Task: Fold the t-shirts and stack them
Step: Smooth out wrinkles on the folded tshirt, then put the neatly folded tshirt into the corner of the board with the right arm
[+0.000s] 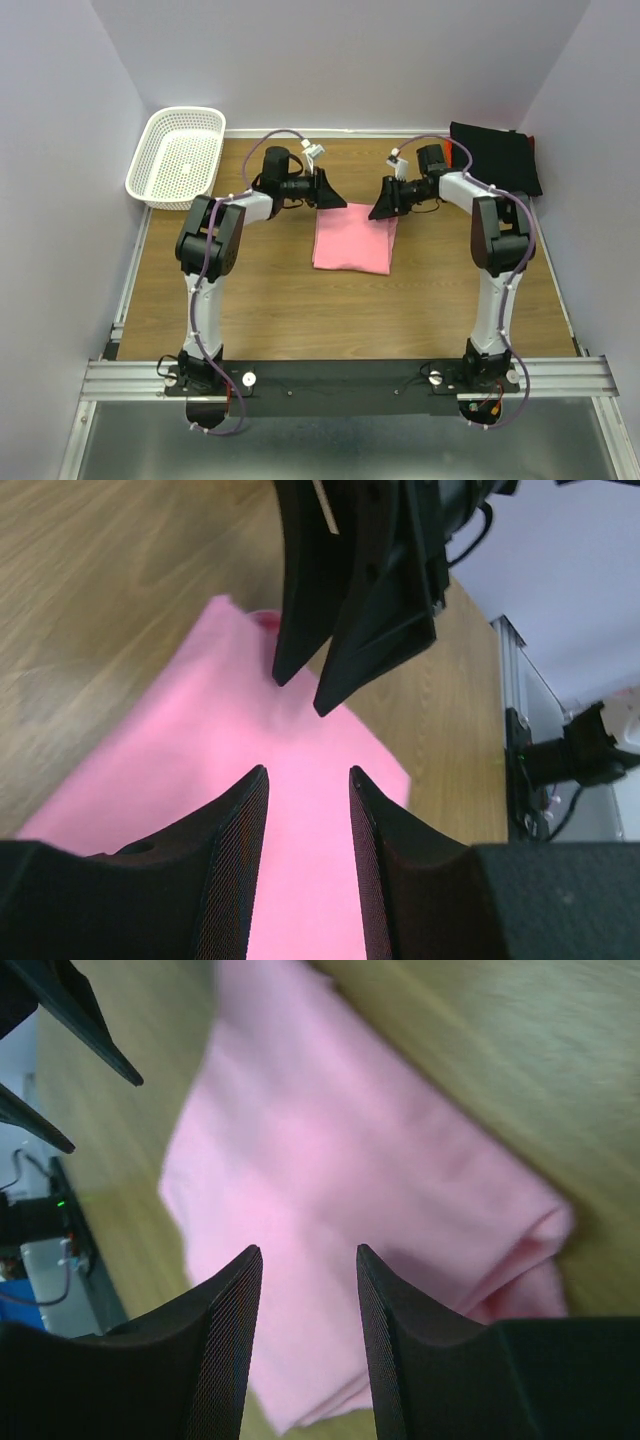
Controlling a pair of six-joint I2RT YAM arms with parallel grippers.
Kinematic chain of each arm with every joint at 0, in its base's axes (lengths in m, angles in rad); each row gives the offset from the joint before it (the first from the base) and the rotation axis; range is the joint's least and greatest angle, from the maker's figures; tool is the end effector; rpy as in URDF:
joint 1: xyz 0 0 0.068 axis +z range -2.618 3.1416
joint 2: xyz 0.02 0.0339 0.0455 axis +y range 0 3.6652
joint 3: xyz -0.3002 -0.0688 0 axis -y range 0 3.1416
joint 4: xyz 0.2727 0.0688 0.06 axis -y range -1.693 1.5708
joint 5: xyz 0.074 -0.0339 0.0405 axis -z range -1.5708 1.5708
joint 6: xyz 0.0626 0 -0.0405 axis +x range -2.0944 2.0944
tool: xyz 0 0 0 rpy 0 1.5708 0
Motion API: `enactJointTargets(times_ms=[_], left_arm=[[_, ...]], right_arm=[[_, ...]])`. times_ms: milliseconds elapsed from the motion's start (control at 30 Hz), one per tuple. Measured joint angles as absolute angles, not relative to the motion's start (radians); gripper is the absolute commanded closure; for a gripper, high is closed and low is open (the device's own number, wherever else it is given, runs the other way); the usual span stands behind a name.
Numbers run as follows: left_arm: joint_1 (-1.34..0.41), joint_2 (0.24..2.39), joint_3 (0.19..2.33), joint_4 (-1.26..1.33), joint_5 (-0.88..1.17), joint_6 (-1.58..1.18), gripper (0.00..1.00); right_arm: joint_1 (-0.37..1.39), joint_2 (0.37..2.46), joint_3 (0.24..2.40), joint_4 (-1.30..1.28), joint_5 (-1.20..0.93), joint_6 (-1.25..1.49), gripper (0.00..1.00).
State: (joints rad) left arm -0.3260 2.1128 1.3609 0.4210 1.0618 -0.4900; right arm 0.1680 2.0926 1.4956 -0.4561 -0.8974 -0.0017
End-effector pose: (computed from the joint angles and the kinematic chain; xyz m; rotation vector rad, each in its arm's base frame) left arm 0.4693 -0.2164 0.1943 0.6268 1.9243 -1.5345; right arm 0.4698 0.1293 0.1718 -0.5170 2.4061 1.2250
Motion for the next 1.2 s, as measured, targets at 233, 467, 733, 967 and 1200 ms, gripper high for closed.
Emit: enactJointTargets(times_ms=[233, 467, 733, 967, 1200], left_arm=[[-0.281, 2.351, 1.402, 0.495, 1.031, -0.632, 0.55], [-0.222, 2.32, 1.4, 0.471, 0.991, -0.613, 0.47], [-0.223, 1.967, 1.398, 0.207, 0.791, -0.24, 0.33], [-0.498, 1.679, 1.342, 0.128, 0.513, 0.171, 0.32], [-0.834, 1.732, 1.268, 0.043, 0.25, 0.519, 0.29]], right_arm=[[0.142, 2.257, 1.618, -0.457, -0.885, -0.015, 0.5], [0.136, 2.312, 1.726, -0.442, -0.872, -0.015, 0.35], [0.135, 2.15, 1.656, -0.449, -0.811, 0.059, 0.1], [0.102, 1.837, 1.531, -0.426, -0.698, 0.143, 0.0], [0.022, 1.746, 1.341, -0.416, -0.594, 0.216, 0.0]])
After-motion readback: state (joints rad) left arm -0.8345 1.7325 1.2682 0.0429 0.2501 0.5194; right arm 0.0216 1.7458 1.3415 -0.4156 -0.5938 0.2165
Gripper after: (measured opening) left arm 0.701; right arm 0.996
